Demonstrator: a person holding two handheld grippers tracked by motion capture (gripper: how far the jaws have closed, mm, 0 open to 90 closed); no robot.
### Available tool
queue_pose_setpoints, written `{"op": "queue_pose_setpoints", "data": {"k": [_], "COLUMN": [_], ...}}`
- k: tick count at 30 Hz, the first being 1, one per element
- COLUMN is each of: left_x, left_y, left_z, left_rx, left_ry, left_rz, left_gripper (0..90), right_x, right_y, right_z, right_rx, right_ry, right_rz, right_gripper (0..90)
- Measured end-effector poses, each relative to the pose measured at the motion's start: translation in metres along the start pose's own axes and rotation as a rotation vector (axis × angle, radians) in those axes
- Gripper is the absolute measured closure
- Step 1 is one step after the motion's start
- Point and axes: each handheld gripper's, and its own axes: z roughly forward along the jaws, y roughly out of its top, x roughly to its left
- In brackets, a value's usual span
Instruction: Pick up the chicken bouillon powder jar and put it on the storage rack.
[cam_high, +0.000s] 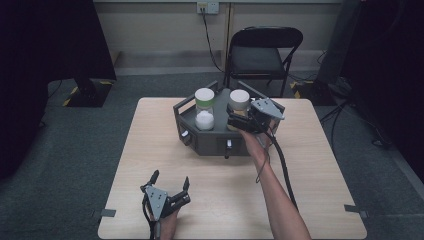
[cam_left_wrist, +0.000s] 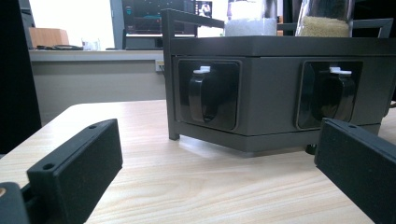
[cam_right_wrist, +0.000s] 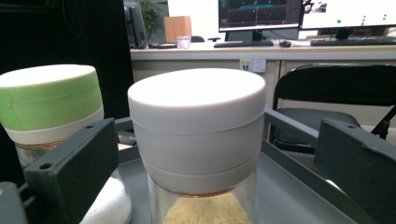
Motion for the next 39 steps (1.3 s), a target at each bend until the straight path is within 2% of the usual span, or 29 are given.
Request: {"op": "queue_pose_setpoints", "data": {"k": [9, 16, 24, 25, 28, 33, 36, 39], "left_x": [0.0, 0.0, -0.001, 0.0, -0.001, -0.001, -0.001, -0.001], "left_y": [0.0, 0.0, 0.0, 0.0, 0.0, 0.0, 0.0, 0.0], "left_z": [0.0, 0.0, 0.0, 0.0, 0.0, 0.0, 0.0, 0.0], "left_rx": [0.0, 0.0, 0.0, 0.0, 0.0, 0.0, 0.0, 0.0], "left_ry": [0.001, 0.002, 0.003, 0.003, 0.003, 0.008, 0.007, 0.007], "left_rz": [0.0, 0.0, 0.0, 0.0, 0.0, 0.001, 0.001, 0.001], "left_gripper": [0.3, 0.3, 0.3, 0.3, 0.3, 0.3, 0.3, 0.3], "right_x": [-0.003, 0.004, 0.003, 0.003, 0.001, 0.0, 0.001, 0.001], "right_y": [-0.001, -0.004, -0.01, -0.009, -0.008, -0.008, -0.009, -0.01], "right_z": [-0.008, -0.014, -0.024, -0.025, -0.029, -0.037, -0.041, -0.046], "right_rx": [-0.009, -0.018, -0.037, -0.036, -0.038, -0.04, -0.042, -0.048], "right_ry": [-0.012, -0.026, -0.006, -0.008, -0.008, -0.014, -0.016, -0.013], "right_rz": [0.008, -0.05, -0.053, -0.063, -0.05, -0.054, -0.079, -0.076], "right_gripper": [0.0, 0.0, 0.0, 0.0, 0.0, 0.0, 0.0, 0.0]}}
